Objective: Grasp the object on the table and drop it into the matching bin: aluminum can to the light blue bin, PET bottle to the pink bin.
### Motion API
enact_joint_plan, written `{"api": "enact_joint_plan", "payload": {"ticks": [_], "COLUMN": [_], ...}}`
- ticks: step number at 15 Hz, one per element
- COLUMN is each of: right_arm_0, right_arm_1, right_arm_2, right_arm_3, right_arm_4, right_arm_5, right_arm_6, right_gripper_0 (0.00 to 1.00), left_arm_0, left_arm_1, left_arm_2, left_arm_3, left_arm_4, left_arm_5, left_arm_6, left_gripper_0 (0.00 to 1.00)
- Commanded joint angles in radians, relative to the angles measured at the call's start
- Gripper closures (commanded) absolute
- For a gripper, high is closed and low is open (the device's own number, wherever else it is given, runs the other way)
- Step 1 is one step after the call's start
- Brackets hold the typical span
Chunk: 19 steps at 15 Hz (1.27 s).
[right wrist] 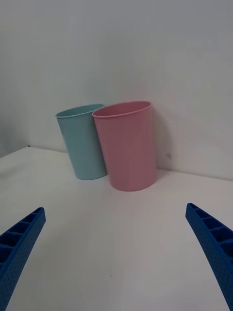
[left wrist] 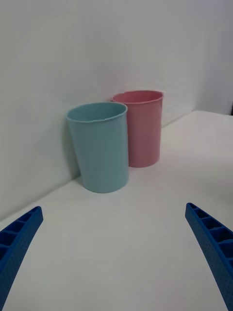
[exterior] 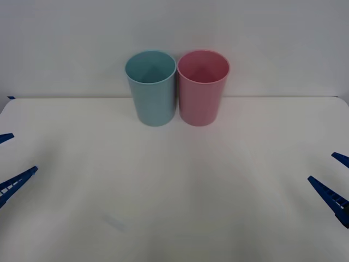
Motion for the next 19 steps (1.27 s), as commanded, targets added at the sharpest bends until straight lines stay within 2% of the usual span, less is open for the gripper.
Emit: {"api": "enact_joint_plan", "payload": {"ticks": [1, 9, 14, 19], "right_arm_0": [0.0, 0.0, 0.0, 0.0], "right_arm_1": [0.0, 0.0, 0.0, 0.0], "right_arm_2": [0.0, 0.0, 0.0, 0.0], "right_arm_3": [0.0, 0.0, 0.0, 0.0], "right_arm_4": [0.0, 0.0, 0.0, 0.0], "right_arm_5": [0.0, 0.0, 0.0, 0.0], "right_arm_6": [0.0, 0.0, 0.0, 0.0], "right_gripper_0": [0.0, 0.0, 0.0, 0.0], "left_arm_0": [0.059, 0.206, 0.208, 0.208], "left_arm_1": [0.0, 0.018, 0.017, 0.017], "left_arm_2": [0.047, 0.056, -0.009, -0.009], "left_arm_3": [0.0, 0.0, 0.0, 0.0], "left_arm_4": [0.001, 0.024, 0.031, 0.031], "left_arm_5": [-0.057, -0.07, -0.068, -0.068], "left_arm_6": [-0.017, -0.052, -0.041, -0.041], "left_gripper_0": [0.0, 0.0, 0.0, 0.0]}}
